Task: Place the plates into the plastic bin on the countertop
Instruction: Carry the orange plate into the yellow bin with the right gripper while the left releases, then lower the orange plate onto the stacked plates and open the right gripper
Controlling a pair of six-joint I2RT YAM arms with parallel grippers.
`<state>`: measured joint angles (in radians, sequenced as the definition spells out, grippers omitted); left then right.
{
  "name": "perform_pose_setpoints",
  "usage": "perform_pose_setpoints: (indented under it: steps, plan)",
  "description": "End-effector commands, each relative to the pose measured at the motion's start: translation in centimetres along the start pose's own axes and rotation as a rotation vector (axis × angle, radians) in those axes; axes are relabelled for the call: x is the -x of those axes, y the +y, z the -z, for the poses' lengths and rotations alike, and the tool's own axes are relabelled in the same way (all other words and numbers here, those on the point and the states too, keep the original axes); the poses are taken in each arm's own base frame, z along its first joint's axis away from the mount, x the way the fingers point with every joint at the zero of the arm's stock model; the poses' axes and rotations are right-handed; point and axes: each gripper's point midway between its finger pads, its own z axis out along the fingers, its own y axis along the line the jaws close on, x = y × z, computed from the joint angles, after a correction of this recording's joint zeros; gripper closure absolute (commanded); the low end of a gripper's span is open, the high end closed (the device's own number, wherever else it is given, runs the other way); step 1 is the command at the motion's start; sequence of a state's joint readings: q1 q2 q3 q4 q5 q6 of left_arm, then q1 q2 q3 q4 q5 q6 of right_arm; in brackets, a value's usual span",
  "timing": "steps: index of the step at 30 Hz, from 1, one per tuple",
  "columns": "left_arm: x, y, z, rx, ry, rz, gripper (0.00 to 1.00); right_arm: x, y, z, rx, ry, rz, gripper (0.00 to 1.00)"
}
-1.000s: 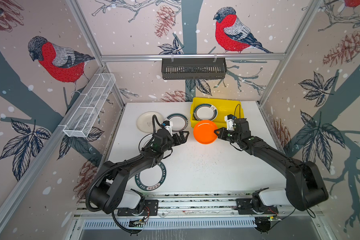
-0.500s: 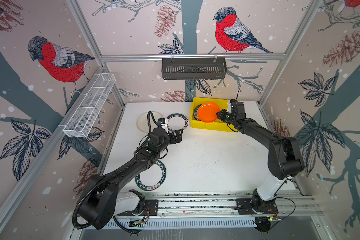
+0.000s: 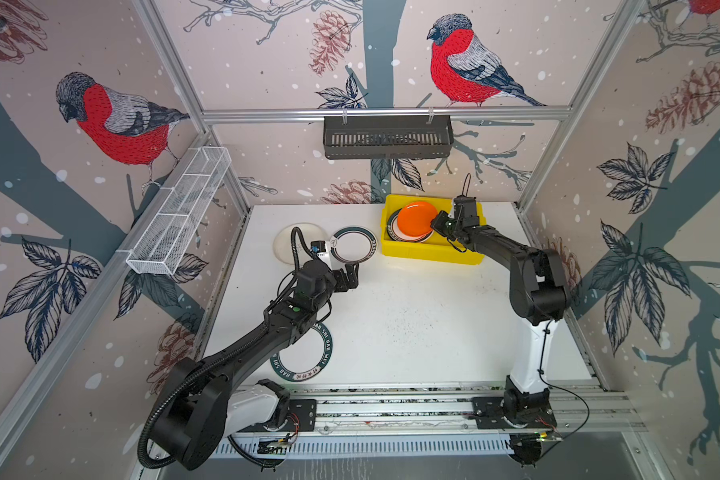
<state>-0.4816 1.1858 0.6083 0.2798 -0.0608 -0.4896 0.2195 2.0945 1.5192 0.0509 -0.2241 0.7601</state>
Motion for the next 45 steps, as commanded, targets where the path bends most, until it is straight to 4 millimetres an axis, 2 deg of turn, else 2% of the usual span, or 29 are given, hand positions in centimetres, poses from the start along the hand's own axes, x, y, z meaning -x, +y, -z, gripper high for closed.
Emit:
perform_pose_setpoints:
  steps: [1,4,8,9,11,14,18,24,29,34,43,45]
  plan:
    - [0.4,0.5,0.2,0.03,-0.018,-0.02,0.03,0.3,-0.5,-0.9,-0.018,-0.003,-0.008,1.0]
    - [0.6,0.6,0.4,0.035,-0.026,-0.022,0.03,0.0,-0.6,-1.7,-0.021,0.018,0.002,1.0]
    - [0.5,0.8,0.3,0.043,-0.026,-0.027,0.03,-0.3,-0.1,-2.4,-0.011,0.042,0.031,0.91]
    - [0.4,0.9,0.3,0.046,-0.022,-0.028,0.03,-0.3,0.0,-2.5,-0.009,0.044,0.034,0.84]
    - [0.4,0.9,0.2,0.049,-0.017,-0.027,0.03,-0.3,0.3,-2.6,-0.005,0.044,0.043,0.62]
    - [0.5,1.0,0.3,0.056,-0.023,-0.028,0.03,-0.3,1.1,-2.4,-0.004,0.04,0.079,0.38]
    - [0.8,1.3,0.7,0.067,-0.048,-0.031,0.03,-0.3,2.3,-1.9,-0.024,0.016,0.147,0.23]
    - [1.0,1.3,0.8,0.069,-0.052,-0.033,0.03,0.6,4.0,-0.3,-0.037,-0.015,0.192,0.12]
    - [0.8,1.0,0.8,0.051,-0.047,-0.019,0.02,1.6,5.3,3.0,-0.051,-0.073,0.215,0.03]
    - [0.5,0.5,0.4,0.019,-0.028,0.0,0.02,2.2,7.4,8.5,-0.045,-0.169,0.25,0.0]
    - [-0.1,0.1,-0.3,-0.007,-0.008,0.035,0.02,-0.2,9.6,19.1,0.096,-0.275,0.268,0.0]
    - [0.0,0.0,-0.5,-0.009,-0.009,0.041,0.02,-1.2,9.2,21.1,0.114,-0.286,0.278,0.0]
